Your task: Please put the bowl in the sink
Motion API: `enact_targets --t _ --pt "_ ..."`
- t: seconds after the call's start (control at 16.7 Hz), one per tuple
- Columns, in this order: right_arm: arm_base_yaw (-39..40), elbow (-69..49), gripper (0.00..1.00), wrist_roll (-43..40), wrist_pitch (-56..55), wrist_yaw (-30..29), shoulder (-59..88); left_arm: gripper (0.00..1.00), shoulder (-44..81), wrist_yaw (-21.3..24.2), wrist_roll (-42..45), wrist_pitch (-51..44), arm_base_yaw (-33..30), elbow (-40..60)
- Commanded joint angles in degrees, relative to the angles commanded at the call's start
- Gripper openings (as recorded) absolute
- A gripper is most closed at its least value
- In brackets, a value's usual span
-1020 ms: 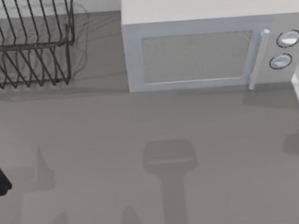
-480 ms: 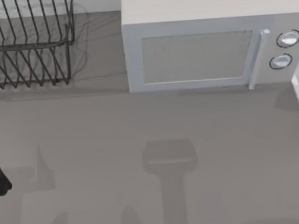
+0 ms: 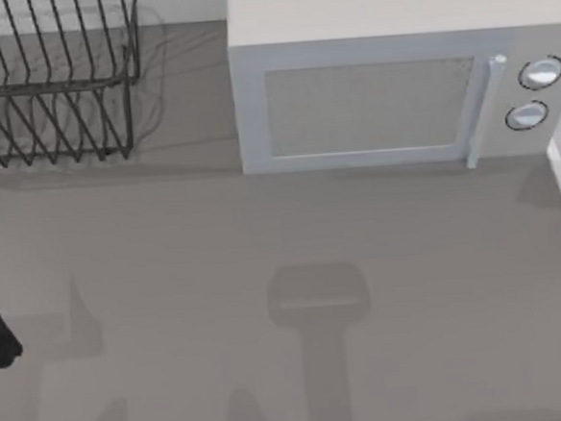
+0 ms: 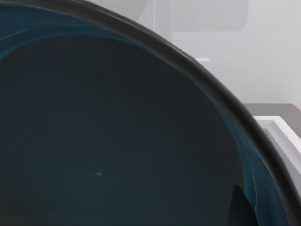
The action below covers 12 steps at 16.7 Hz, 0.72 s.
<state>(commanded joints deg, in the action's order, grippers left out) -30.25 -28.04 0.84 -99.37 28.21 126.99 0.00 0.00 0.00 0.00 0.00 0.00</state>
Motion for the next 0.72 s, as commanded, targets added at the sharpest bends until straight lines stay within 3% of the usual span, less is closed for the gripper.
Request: enact_targets --t 0.54,0.72 --pt "0.0 0.0 0.98 0.0 0.0 0.0 0.0 1.0 0.0 0.0 0.0 0.0 0.0 0.0" --pt "0.0 0.0 1.0 0.0 0.0 0.0 0.0 1.0 0.0 0.0 0.0 0.0 0.0 0.0"
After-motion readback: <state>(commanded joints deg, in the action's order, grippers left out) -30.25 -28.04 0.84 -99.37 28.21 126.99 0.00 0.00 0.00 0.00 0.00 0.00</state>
